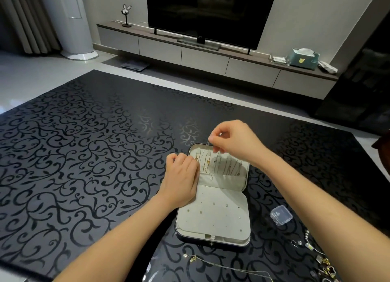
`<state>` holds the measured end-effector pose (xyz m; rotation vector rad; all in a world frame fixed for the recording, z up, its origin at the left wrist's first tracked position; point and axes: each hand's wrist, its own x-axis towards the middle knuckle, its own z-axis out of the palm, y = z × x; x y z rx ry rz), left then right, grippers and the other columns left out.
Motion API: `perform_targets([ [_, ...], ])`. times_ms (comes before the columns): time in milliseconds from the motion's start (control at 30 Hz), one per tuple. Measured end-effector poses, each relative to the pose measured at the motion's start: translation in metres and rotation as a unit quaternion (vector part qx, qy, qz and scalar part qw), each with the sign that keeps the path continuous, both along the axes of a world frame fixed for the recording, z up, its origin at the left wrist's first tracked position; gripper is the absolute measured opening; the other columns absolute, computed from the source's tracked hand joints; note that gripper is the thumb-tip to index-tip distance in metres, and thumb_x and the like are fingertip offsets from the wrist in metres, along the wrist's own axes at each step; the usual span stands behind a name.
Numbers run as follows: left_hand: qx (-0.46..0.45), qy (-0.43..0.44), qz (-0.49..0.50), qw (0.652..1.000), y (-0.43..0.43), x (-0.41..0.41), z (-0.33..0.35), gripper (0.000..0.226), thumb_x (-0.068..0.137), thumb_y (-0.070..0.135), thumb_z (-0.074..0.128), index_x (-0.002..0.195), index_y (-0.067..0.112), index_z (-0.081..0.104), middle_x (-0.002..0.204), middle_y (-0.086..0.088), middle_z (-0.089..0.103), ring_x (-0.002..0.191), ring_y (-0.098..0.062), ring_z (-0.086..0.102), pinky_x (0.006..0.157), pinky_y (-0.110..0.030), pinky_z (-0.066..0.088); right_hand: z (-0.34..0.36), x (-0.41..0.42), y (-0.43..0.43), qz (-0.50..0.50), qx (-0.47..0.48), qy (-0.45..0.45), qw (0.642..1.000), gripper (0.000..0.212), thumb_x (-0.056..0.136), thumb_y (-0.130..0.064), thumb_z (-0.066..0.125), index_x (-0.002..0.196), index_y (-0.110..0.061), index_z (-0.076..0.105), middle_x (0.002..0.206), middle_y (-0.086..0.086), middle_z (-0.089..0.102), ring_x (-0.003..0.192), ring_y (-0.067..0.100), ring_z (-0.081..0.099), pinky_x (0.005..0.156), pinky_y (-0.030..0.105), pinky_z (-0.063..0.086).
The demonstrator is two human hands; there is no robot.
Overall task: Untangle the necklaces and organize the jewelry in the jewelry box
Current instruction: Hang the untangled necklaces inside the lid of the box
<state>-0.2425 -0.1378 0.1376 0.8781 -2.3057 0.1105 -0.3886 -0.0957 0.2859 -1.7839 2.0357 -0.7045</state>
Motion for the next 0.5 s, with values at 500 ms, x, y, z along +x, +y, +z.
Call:
perform_targets([
  [500, 0.017, 0.004, -0.002, 1.000, -0.002, -0.001, -0.001, 0.022, 0.088, 0.017, 0.034, 0.074, 0.014, 0.051, 0.071, 0.002, 0.048, 0.069, -0.020, 0.039, 0.077, -0.033, 0.025, 0.010, -0.003, -0.024, -0.058, -0.168, -0.008, 0.984, 0.012, 0.089, -0.024, 0.058, 0.080, -0.023, 0.066, 0.067, -0.006, 0.066, 0.066, 0.011, 0.064, 0.078, 0.040, 0.054],
])
